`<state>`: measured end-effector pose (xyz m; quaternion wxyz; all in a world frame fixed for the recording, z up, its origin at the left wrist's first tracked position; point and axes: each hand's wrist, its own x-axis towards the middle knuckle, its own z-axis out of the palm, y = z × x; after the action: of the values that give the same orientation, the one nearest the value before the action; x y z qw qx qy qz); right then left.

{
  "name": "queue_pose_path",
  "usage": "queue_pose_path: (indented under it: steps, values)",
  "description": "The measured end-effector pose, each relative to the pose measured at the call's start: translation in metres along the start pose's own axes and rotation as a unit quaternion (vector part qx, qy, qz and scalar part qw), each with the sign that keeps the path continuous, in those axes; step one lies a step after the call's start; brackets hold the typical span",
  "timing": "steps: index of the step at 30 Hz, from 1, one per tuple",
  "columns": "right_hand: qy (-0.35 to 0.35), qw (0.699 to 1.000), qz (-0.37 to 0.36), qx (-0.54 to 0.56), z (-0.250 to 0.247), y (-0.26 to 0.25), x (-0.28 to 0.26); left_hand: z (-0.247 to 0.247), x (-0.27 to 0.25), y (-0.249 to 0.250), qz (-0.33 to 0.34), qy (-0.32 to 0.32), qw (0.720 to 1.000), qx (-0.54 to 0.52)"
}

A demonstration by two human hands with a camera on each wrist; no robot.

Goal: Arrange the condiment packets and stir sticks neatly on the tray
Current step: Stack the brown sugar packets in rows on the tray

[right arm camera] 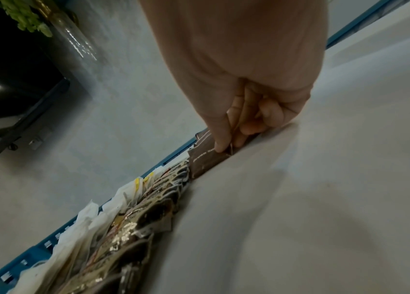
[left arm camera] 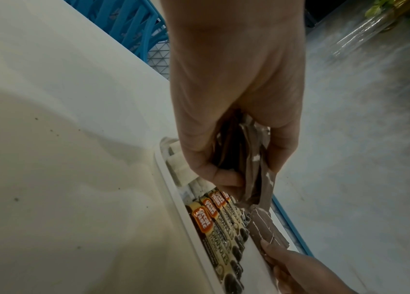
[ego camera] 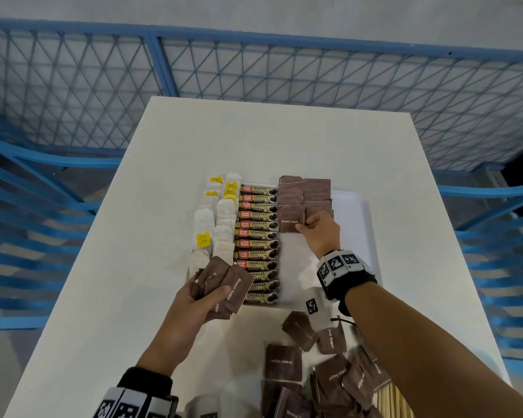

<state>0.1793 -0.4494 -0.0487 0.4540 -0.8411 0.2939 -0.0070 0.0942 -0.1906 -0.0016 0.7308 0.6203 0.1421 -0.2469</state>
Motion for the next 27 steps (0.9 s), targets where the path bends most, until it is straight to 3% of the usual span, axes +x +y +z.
queue_pose_path:
  steps: [4,6,9,12,16,22,27]
  values:
    - [0.027,0.998,-0.046,-0.026,0.0,-0.003,-0.006,0.003,0.002,0.004,0.003,-0.005,1.0,-0.008]
    - [0.006,0.997,-0.075,-0.016,-0.002,-0.013,-0.018,0.004,0.004,0.005,0.003,-0.004,1.0,-0.013]
    - [-0.123,0.987,-0.099,0.009,-0.007,-0.032,-0.05,0.008,0.005,0.007,0.002,-0.001,1.0,-0.02]
    - [-0.271,0.957,-0.097,0.04,-0.009,-0.042,-0.084,0.012,0.005,0.008,0.001,-0.004,1.0,-0.027]
    - [-0.354,0.925,-0.059,0.123,-0.005,-0.039,-0.109,0.016,0.001,0.012,0.004,-0.018,0.999,-0.032]
    - [-0.375,0.901,-0.014,0.218,-0.007,-0.037,-0.118,0.016,-0.004,0.009,0.013,-0.02,0.999,-0.027]
    - [-0.343,0.881,0.043,0.324,-0.018,-0.03,-0.112,0.015,-0.004,0.007,0.01,-0.008,1.0,-0.022]
